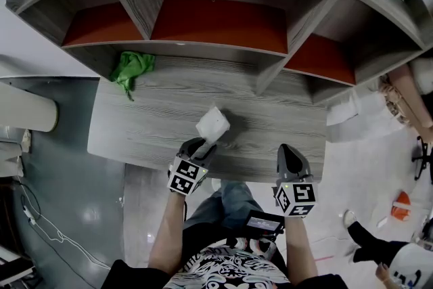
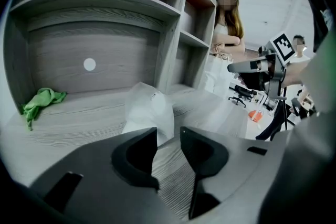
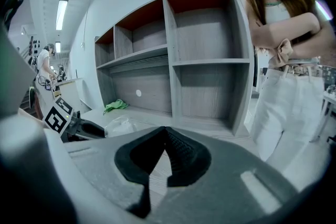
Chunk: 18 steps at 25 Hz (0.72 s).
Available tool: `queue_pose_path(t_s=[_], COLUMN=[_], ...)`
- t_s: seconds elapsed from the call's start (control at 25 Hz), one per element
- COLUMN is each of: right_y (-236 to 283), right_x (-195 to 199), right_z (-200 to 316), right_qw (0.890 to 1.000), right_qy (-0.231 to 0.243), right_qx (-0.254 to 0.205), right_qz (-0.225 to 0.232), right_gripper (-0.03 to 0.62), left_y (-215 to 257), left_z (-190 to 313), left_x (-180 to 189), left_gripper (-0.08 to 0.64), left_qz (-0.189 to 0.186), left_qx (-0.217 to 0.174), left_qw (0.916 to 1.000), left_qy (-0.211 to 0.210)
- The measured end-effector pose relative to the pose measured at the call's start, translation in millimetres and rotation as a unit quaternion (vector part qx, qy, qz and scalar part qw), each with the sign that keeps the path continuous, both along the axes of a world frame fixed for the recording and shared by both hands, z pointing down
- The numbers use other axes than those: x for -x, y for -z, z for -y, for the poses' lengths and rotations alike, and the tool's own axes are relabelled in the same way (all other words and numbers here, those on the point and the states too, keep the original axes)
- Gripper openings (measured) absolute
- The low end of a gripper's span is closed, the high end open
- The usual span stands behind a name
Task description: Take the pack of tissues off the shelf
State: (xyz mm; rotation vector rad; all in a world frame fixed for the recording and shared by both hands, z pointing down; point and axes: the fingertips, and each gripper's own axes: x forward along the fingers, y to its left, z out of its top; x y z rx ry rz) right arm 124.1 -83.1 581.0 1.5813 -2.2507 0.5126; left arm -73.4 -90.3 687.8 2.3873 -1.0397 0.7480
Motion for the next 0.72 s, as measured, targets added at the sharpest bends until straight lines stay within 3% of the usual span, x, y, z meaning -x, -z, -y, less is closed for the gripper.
queue_pose_path(t_s=[0.2, 0.52, 0.72], right_y=[0, 6, 9], right_x=[2, 7, 4], right_z=[-1, -3, -5], right_qw=[1.0, 1.0, 1.0], right_qy=[0.001, 0.007, 0.007], right_qx=[0.001, -0.006, -0.01], right_qz=[0.002, 0.004, 0.007], right_gripper=[0.005, 0.005, 0.005], left_y=[-7, -4, -12], left_z=[-12, -20, -25], left_x=[-8, -7, -3], left_gripper=[0.138, 0.139, 0.198], left_qz=[0.003, -0.013, -0.006], left_qx=[0.033, 0.045, 0.067], left_qw=[0.9988, 0.9985, 0.9977], left_qy=[-0.034, -0.029, -0.002])
